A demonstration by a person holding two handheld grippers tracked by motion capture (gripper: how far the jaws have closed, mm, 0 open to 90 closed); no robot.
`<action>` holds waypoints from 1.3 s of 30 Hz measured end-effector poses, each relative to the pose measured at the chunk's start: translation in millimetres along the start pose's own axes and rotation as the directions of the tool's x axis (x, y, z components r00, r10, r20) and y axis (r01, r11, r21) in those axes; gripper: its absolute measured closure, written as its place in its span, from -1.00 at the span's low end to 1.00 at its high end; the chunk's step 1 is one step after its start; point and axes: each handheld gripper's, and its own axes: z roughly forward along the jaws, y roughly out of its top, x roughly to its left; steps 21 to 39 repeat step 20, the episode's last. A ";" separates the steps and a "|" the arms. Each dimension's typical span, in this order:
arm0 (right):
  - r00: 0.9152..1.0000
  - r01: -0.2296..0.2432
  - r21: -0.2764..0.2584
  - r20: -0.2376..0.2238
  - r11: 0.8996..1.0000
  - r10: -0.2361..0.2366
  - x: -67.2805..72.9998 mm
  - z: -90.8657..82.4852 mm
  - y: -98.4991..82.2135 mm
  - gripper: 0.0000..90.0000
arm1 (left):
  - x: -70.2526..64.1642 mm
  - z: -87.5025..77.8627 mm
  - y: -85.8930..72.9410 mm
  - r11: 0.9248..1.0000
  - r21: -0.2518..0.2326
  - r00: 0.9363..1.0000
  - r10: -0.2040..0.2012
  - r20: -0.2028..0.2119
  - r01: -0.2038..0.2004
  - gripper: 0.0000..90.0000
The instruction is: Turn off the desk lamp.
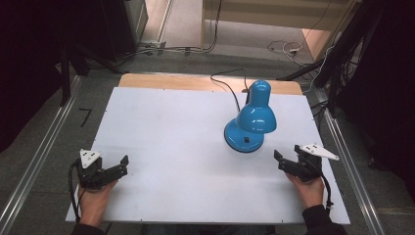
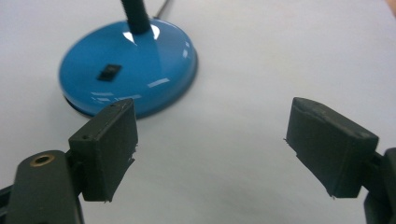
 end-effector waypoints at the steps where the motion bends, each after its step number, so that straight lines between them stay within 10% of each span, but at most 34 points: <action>1: 1.000 -0.001 0.007 0.007 1.000 0.001 -3.6 -1.6 -2.4 -0.67 | 0.1 0.0 -0.1 1.000 0.001 1.000 0.001 -0.001 -0.001 -0.87; 16: 0.983 -0.104 0.063 0.155 0.993 0.093 -67.6 -28.4 -43.4 -0.67 | -2.1 1.4 0.2 1.000 0.006 1.000 0.007 -0.002 -0.007 -0.87; 39: 0.979 -0.098 0.115 0.188 0.988 0.075 -72.6 -20.6 -48.8 -0.67 | -3.6 0.8 0.8 1.000 0.001 1.000 0.010 0.001 -0.010 -0.87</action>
